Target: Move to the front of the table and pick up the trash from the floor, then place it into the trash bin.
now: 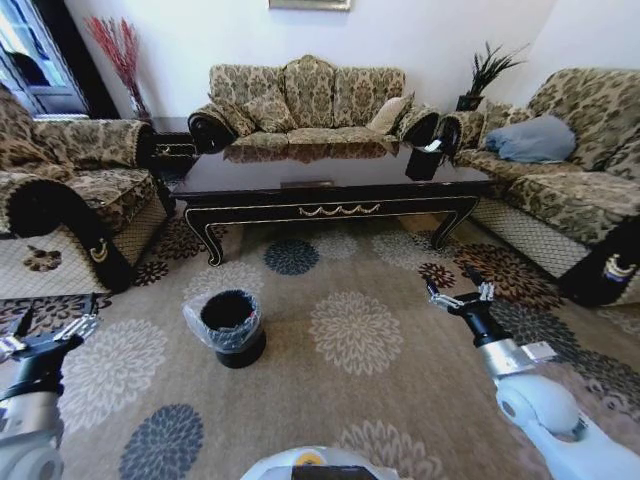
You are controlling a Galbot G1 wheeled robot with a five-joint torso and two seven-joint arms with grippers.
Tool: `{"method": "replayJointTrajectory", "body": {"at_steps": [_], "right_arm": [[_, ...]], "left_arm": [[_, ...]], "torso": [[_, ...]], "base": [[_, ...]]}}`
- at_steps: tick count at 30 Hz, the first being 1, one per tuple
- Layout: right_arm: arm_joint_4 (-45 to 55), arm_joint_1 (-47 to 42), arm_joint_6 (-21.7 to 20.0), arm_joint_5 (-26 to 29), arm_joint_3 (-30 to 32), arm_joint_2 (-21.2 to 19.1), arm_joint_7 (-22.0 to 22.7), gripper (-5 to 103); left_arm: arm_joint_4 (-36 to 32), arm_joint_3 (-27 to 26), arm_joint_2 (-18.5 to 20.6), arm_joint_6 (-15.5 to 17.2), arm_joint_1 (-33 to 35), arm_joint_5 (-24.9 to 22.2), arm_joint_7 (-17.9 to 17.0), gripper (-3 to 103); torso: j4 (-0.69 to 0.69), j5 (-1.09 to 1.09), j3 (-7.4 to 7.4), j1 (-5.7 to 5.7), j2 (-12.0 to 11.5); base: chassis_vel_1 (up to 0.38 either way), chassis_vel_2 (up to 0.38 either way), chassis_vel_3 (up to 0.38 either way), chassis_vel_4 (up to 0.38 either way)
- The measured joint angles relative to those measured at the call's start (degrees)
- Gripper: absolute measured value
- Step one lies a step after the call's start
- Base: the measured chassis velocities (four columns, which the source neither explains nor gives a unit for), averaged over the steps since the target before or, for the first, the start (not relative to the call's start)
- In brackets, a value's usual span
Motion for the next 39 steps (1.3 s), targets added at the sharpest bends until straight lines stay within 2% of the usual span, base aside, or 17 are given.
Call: {"method": "replayJointTrajectory", "body": {"at_steps": [21,39], "right_arm": [[-0.2,-1.8,1.7,-0.3,1.5,0.9,-1.7,100],[-1.2,-1.4,1.9,-0.2,1.3,0.8,-2.2,100]], "left_arm": [[-1.6,0.6,-1.0,0.0,0.3,0.7,-0.7,100],[-0.4,1.5,-0.6,0.0,-0.8,1.1,-1.0,100]], "torso": [[0.0,0.02,-0.01,-0.02,0.0],[0.0,0.0,-0.01,-0.01,0.0]], "base": [[0.237,-0.233,-0.233,0.239],[0.193,-0.189,-0.198,0.193]]}}
